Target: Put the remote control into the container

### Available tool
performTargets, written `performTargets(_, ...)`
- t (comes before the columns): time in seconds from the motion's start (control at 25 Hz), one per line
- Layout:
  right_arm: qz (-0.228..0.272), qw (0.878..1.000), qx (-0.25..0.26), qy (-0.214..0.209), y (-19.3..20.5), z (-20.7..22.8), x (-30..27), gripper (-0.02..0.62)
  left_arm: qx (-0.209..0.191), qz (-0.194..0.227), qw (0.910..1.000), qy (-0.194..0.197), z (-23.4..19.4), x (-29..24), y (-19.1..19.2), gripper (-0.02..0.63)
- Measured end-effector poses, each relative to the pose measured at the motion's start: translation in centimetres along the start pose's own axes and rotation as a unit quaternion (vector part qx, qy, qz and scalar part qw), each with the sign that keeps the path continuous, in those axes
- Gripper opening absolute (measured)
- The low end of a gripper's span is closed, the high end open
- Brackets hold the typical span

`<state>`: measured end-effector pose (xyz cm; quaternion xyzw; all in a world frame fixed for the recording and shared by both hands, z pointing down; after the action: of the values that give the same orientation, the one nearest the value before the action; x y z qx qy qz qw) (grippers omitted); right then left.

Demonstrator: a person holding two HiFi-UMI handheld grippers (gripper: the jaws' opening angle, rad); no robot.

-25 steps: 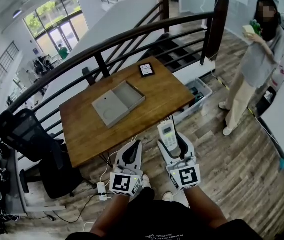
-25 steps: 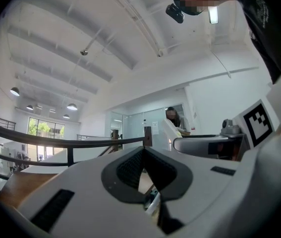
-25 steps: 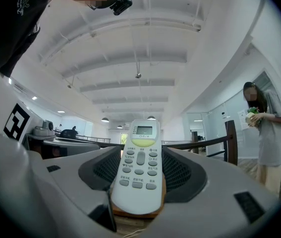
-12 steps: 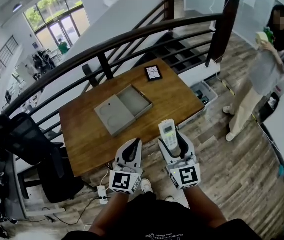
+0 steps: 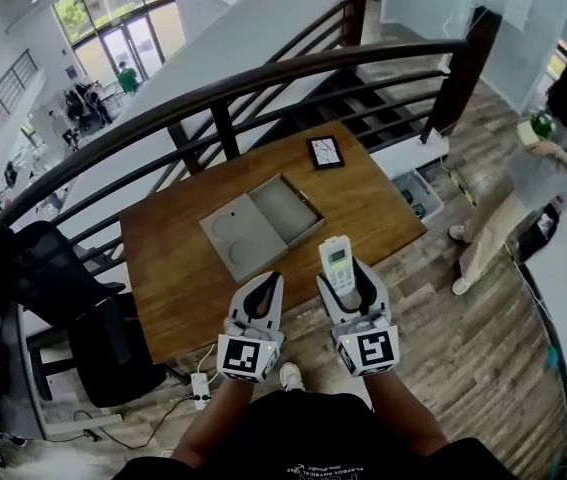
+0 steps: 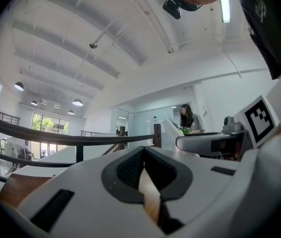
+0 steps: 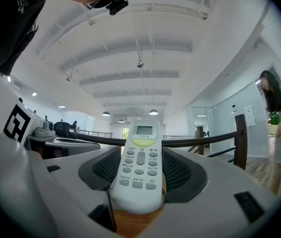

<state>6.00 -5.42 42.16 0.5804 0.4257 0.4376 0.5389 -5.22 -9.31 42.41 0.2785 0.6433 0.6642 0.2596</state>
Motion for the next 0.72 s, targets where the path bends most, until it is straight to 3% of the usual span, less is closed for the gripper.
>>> performTargets(0.32, -0.008, 1.0, 0.004, -0.001, 0.3, -0.6, -3.6, 0.265, 0.006, 0.004, 0.9999, -0.007, -3.8, -1.4, 0.7, 0.008)
performTargets(0.72, -0.014, 1.0, 0.001, -0.019, 1.3, 0.8, -6.9, 0.265, -0.009, -0.004, 0.9999, -0.013, -5.2, -4.1, 1.8, 0.008)
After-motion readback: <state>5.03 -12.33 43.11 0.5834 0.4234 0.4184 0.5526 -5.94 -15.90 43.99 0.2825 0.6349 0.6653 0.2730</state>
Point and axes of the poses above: the fingertips, and each gripper's own axes: x backward along the fingers, z to its right, y out of its underside, the point moved 2 cm from there along x, backward along the fingers, and after that the axes turned 6 degrees about -y, right-handed, at the moved point
